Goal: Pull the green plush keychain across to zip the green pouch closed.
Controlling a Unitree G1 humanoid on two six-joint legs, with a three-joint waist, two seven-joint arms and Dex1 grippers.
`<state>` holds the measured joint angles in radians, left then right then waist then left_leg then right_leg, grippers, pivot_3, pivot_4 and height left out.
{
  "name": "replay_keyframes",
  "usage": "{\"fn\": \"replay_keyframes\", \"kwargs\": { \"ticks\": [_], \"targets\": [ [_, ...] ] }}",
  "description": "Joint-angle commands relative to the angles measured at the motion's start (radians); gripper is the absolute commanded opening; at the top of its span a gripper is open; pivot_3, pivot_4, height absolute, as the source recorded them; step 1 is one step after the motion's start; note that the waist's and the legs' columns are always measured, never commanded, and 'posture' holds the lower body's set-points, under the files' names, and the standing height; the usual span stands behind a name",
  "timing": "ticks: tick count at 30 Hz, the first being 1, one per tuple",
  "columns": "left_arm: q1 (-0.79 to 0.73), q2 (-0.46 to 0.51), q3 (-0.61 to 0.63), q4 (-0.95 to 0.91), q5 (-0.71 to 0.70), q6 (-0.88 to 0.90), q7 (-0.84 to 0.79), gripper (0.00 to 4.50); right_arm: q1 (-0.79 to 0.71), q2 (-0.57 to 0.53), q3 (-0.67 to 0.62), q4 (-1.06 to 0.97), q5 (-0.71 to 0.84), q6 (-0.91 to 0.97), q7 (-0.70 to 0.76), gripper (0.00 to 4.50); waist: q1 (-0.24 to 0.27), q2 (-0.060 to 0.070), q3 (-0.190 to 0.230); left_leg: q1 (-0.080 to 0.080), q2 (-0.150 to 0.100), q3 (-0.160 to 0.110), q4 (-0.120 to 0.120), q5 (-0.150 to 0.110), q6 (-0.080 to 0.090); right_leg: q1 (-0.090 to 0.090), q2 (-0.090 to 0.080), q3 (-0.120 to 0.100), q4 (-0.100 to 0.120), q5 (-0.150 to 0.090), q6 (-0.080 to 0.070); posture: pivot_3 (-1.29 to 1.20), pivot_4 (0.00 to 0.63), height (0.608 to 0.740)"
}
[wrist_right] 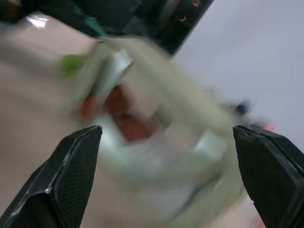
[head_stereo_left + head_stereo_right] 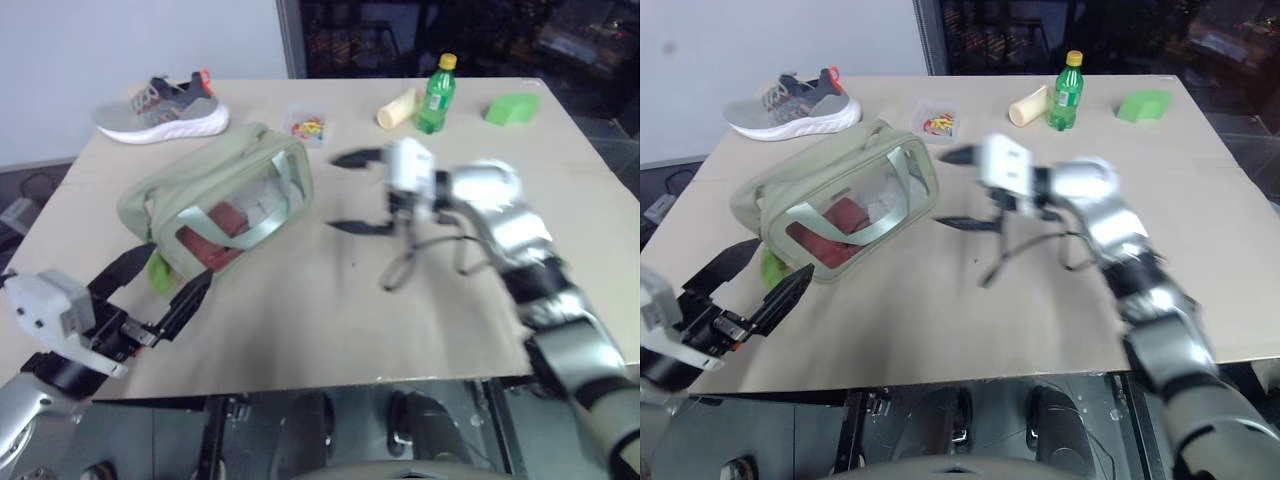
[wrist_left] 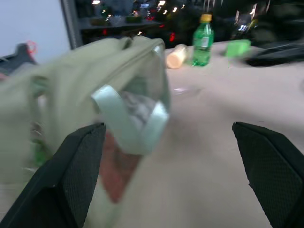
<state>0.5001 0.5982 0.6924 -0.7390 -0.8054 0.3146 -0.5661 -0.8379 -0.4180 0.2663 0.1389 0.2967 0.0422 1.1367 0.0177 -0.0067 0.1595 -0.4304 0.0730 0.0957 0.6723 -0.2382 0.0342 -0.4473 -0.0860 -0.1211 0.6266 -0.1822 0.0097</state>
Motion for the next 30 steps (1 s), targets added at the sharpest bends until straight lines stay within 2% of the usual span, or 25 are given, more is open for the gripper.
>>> {"fn": "replay_keyframes", "kwargs": {
  "ticks": [1,3,7,10,15,19,23,30],
  "targets": [
    [-0.056,0.117,0.070,-0.042,-0.044,0.083,0.045,4.42,0.155,-0.182,-0.156,-0.366,0.218,0.310,0.002,4.47,-0.007,0.003,0.002,0.001,0.000,0.000,0.000,0.000,0.000,-0.001,0.000,0.002,0.000,0.000,0.000,0.00,0.150,0.740],
    [-0.095,0.208,0.109,-0.034,-0.098,0.164,0.067,4.42,0.227,-0.254,-0.246,-0.465,0.281,0.392,-0.037,4.47,-0.018,0.004,0.003,0.003,0.002,0.001,-0.001,0.000,0.000,-0.002,0.004,0.003,0.002,0.000,0.000,0.00,0.150,0.740],
    [-0.216,0.411,0.166,0.068,-0.210,0.314,0.045,4.42,0.282,-0.298,-0.342,-0.593,0.377,0.491,-0.120,4.47,-0.022,0.005,0.004,0.006,0.005,-0.002,-0.002,0.000,-0.001,-0.002,0.008,0.003,0.003,0.000,0.000,0.00,0.150,0.740],
    [-0.354,0.559,0.104,0.175,-0.175,0.384,0.053,4.42,0.294,-0.303,-0.349,-0.631,0.379,0.498,-0.143,4.47,-0.023,0.005,0.005,0.011,0.004,-0.003,-0.002,-0.002,-0.006,0.000,0.009,0.006,0.005,0.000,0.000,0.00,0.150,0.740],
    [-0.531,0.686,-0.056,0.327,-0.082,0.444,0.065,4.42,0.303,-0.275,-0.315,-0.644,0.328,0.463,-0.191,4.47,-0.022,0.005,0.007,0.012,0.001,0.003,-0.004,-0.002,-0.005,-0.001,0.007,0.012,0.005,0.000,0.000,0.00,0.150,0.740],
    [-0.684,0.739,-0.211,0.402,-0.031,0.495,0.062,4.42,0.295,-0.247,-0.306,-0.677,0.334,0.480,-0.239,4.47,-0.020,0.003,0.009,0.011,0.001,0.005,-0.005,-0.001,-0.003,-0.002,0.008,0.014,0.003,0.000,0.000,0.00,0.150,0.740],
    [-0.825,0.723,-0.380,0.421,0.040,0.496,0.032,4.42,0.314,-0.254,-0.305,-0.704,0.327,0.486,-0.260,4.47,-0.012,0.001,0.010,0.010,0.001,0.008,-0.005,-0.001,-0.003,-0.003,0.008,0.014,0.001,0.000,0.000,0.00,0.150,0.740],
    [-0.935,0.716,-0.495,0.400,0.131,0.511,-0.040,4.42,0.379,-0.306,-0.365,-0.773,0.384,0.488,-0.241,4.47,-0.003,-0.003,0.012,0.009,0.001,0.009,-0.005,-0.002,-0.003,-0.003,0.008,0.014,0.001,0.000,0.000,0.00,0.150,0.740]
  ]
}}
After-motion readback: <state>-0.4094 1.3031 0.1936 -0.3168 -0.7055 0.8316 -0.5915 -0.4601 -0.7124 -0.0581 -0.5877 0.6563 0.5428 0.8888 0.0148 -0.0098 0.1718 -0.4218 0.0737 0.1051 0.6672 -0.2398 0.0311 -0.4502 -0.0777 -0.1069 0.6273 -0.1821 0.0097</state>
